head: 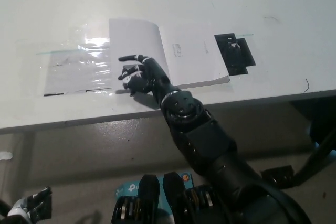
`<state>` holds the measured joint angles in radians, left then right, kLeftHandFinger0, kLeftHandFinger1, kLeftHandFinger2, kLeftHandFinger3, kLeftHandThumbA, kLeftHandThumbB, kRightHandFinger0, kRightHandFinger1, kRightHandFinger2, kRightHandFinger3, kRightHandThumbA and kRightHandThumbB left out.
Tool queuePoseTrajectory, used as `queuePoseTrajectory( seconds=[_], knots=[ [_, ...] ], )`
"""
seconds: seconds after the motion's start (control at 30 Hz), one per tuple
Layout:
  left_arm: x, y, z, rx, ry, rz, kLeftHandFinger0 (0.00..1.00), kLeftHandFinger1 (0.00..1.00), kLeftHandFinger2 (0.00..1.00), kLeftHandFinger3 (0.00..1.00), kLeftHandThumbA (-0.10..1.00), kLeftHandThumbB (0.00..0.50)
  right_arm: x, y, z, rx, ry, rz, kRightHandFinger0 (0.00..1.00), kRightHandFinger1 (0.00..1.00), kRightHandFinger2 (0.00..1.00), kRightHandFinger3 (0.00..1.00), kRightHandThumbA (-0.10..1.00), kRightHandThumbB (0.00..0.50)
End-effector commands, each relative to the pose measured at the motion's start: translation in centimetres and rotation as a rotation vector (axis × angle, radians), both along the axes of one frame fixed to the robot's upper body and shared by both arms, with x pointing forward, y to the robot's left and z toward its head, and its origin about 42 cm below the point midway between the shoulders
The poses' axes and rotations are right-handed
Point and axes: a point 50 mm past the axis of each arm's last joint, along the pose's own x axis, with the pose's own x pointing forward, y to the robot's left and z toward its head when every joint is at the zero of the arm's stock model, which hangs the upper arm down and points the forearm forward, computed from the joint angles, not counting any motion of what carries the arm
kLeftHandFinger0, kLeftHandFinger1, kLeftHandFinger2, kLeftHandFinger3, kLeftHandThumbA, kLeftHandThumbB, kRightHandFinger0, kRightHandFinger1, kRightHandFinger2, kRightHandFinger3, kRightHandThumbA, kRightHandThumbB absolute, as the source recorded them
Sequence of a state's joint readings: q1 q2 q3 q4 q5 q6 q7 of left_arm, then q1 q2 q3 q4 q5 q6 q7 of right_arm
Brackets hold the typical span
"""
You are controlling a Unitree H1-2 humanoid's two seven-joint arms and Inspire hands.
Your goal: The robot uses its right hand to slide under the cover of the book kept in the middle of the desk and open it
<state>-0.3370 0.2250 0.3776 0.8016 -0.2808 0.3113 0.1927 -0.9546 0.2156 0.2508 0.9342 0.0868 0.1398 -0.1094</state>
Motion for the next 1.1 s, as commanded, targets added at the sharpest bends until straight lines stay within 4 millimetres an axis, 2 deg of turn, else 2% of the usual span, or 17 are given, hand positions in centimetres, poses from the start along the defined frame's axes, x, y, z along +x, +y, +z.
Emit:
queuePoseTrajectory(
  seconds=[0.0,0.07,0.23,0.3,0.37,0.4,0.47,0.53,0.57,0.67,0.8,0.87,0.9,0.93,0.97,1.03,1.07],
  knots=[
    [1.2,1.1,1.7,0.068,-0.039,0.001,0.98,0.92,0.88,0.96,0.51,0.000,0.1,1.3,1.9,-0.042,-0.113,0.069,0.31,0.37,0.45,0.75,0.32,0.124],
    [1.2,1.2,1.7,0.060,-0.043,-0.004,1.00,0.95,0.90,1.00,0.51,0.000,0.3,1.1,1.7,-0.055,-0.114,0.066,0.32,0.37,0.45,0.73,0.32,0.124],
    [0.7,1.4,1.4,0.044,-0.044,0.013,1.00,0.94,0.90,1.00,0.51,0.000,0.5,0.4,0.9,-0.039,-0.093,0.048,0.36,0.39,0.46,0.75,0.31,0.134],
    [0.6,1.4,1.4,0.074,-0.036,-0.011,1.00,0.94,0.88,0.99,0.53,0.000,0.9,-0.1,0.8,-0.052,-0.093,0.036,0.38,0.42,0.48,0.74,0.31,0.121],
    [0.2,1.4,1.2,0.079,-0.037,-0.024,1.00,0.98,0.96,1.00,0.54,0.000,0.9,-0.2,0.4,-0.053,-0.078,0.028,0.41,0.46,0.52,0.75,0.31,0.098],
    [0.2,1.4,1.2,0.063,-0.043,-0.006,1.00,0.95,0.94,1.00,0.53,0.000,0.9,-0.2,0.4,-0.048,-0.074,0.025,0.41,0.46,0.51,0.74,0.31,0.100],
    [0.3,1.6,1.1,0.056,-0.040,0.002,0.97,0.90,0.91,1.00,0.52,0.000,1.0,-0.3,0.4,-0.040,-0.070,0.019,0.41,0.44,0.48,0.73,0.31,0.101],
    [0.3,1.7,0.8,0.035,-0.048,0.008,1.00,0.93,0.92,1.00,0.52,0.000,1.0,-0.3,0.5,-0.043,-0.076,0.022,0.40,0.44,0.48,0.74,0.31,0.096],
    [0.2,1.7,0.7,0.017,-0.044,0.020,0.99,0.88,0.90,1.00,0.52,0.000,0.9,-0.1,0.6,-0.031,-0.070,0.024,0.32,0.38,0.44,0.74,0.32,0.117],
    [0.3,1.6,1.0,0.020,-0.026,0.027,1.00,0.91,0.90,1.00,0.51,0.000,0.8,0.0,1.2,-0.010,-0.078,0.033,0.29,0.36,0.44,0.74,0.32,0.107],
    [-0.1,1.3,0.5,0.034,-0.031,0.034,0.99,0.88,0.88,1.00,0.49,0.000,0.6,0.2,2.4,0.108,-0.054,0.020,0.25,0.32,0.41,0.68,0.30,0.157],
    [-0.1,1.1,0.3,0.027,-0.021,0.062,1.00,0.92,0.87,0.94,0.47,0.000,0.4,0.1,4.3,0.211,-0.054,0.007,0.22,0.30,0.42,0.74,0.31,0.172],
    [-0.3,1.0,0.1,0.019,-0.030,0.063,1.00,0.95,0.89,0.95,0.46,0.000,0.3,0.0,5.4,0.258,-0.048,0.011,0.25,0.32,0.44,0.77,0.33,0.173],
    [-0.3,1.0,0.1,0.019,-0.031,0.064,1.00,0.95,0.89,0.95,0.46,0.000,0.2,0.0,5.4,0.259,-0.046,0.011,0.25,0.32,0.45,0.77,0.33,0.173],
    [-0.4,1.0,0.1,0.014,-0.026,0.053,1.00,0.94,0.90,1.00,0.50,0.000,0.0,-0.2,6.9,0.317,-0.039,0.018,0.31,0.34,0.45,0.78,0.32,0.146],
    [-0.6,1.0,0.3,0.001,-0.038,0.052,1.00,0.95,0.92,1.00,0.52,0.000,-0.4,-0.5,8.7,0.398,-0.040,0.036,0.35,0.36,0.47,0.81,0.32,0.127],
    [-0.8,1.0,0.4,0.023,-0.013,0.037,1.00,0.97,0.91,1.00,0.55,0.000,-1.4,-1.5,11.8,0.585,-0.025,0.071,0.29,0.39,0.55,0.92,0.33,0.092]
  ],
)
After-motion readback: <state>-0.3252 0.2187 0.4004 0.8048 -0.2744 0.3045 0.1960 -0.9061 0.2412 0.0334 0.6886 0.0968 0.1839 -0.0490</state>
